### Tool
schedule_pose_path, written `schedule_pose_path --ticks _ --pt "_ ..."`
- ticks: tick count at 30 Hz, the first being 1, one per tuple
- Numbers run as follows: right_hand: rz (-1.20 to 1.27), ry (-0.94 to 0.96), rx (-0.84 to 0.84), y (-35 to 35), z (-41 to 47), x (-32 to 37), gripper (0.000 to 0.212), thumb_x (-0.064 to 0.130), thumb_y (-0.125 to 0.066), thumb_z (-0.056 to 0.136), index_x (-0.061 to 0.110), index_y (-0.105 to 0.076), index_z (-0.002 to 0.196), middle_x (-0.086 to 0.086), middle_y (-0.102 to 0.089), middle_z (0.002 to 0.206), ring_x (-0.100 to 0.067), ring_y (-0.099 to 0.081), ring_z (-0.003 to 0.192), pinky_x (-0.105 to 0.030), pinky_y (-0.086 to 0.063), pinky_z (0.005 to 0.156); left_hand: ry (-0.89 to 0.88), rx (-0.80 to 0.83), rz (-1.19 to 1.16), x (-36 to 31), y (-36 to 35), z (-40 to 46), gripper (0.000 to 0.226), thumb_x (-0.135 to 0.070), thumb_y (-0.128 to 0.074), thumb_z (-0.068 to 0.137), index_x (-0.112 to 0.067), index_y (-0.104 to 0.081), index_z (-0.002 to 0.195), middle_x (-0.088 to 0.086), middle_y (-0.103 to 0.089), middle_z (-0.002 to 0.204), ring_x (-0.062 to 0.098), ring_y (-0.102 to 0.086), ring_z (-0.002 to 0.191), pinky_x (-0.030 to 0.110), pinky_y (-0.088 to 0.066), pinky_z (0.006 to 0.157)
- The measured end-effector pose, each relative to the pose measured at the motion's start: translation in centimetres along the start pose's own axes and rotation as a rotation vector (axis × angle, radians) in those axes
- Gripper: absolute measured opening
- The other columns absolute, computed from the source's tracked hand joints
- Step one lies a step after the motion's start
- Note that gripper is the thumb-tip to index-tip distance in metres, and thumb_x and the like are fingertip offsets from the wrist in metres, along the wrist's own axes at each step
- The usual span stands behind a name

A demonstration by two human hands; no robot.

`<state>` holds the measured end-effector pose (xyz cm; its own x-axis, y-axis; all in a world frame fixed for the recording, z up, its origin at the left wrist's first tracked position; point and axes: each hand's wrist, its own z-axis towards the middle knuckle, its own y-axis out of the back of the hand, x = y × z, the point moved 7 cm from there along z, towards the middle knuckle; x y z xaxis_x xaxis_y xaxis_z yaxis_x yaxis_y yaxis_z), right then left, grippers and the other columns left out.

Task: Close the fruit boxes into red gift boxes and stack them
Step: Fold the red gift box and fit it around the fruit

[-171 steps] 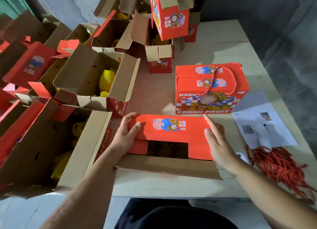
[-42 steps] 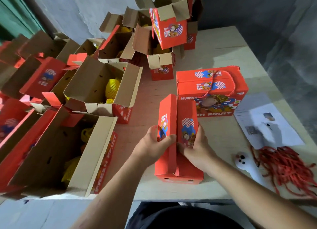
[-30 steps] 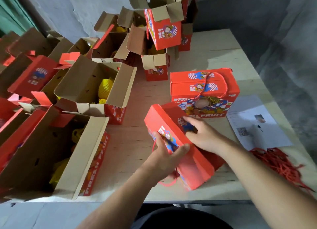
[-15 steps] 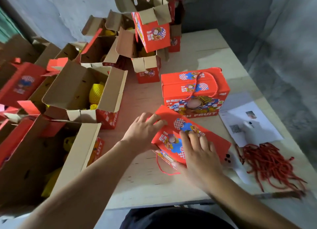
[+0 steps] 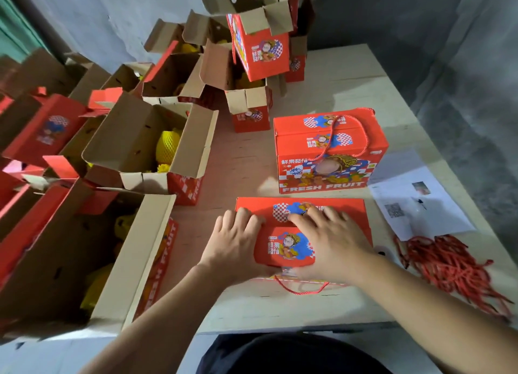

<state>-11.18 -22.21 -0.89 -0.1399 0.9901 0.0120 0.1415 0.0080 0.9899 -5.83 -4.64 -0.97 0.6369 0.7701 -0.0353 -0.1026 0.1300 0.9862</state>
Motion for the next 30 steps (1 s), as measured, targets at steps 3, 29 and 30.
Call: schedule_pose_path --ticks 3,29,30 --pt "0.01 -0.023 -0.08 0.1 -0.7 0.2 0.113 0.098 -0.038 0.066 0.029 -0.036 0.156 -0.006 -0.05 0.134 -0.03 -0.048 0.111 -0.046 -0.043 0.089 -0.029 -0.008 -0.038 -0.2 -0.3 -0.2 0.119 -0.102 -0.057 0.056 -0.024 -0.05 0.146 0.007 -0.05 0.136 0.031 -0.048 0.119 0.054 -0.041 0.111" --pt "0.196 -0.153 0.175 -2.1 -1.8 -2.3 0.134 0.108 -0.032 0.057 0.04 0.025 0.157 -0.008 0.018 0.167 -0.035 0.006 0.154 -0.056 -0.013 0.122 -0.035 0.025 0.042 -0.7 -0.3 -0.4 0.118 -0.1 -0.054 0.058 -0.024 -0.051 0.148 0.01 -0.053 0.133 0.034 -0.054 0.12 0.057 -0.034 0.116" --pt "0.238 -0.137 0.219 -2.1 -1.9 -2.4 0.131 0.109 -0.03 0.057 0.043 0.027 0.155 -0.005 0.027 0.167 -0.033 0.014 0.156 -0.055 -0.007 0.124 -0.049 -0.007 0.044 -1.0 -0.2 -0.8 0.114 -0.098 -0.057 0.06 -0.022 -0.054 0.145 0.009 -0.054 0.131 0.033 -0.056 0.115 0.054 -0.038 0.112"
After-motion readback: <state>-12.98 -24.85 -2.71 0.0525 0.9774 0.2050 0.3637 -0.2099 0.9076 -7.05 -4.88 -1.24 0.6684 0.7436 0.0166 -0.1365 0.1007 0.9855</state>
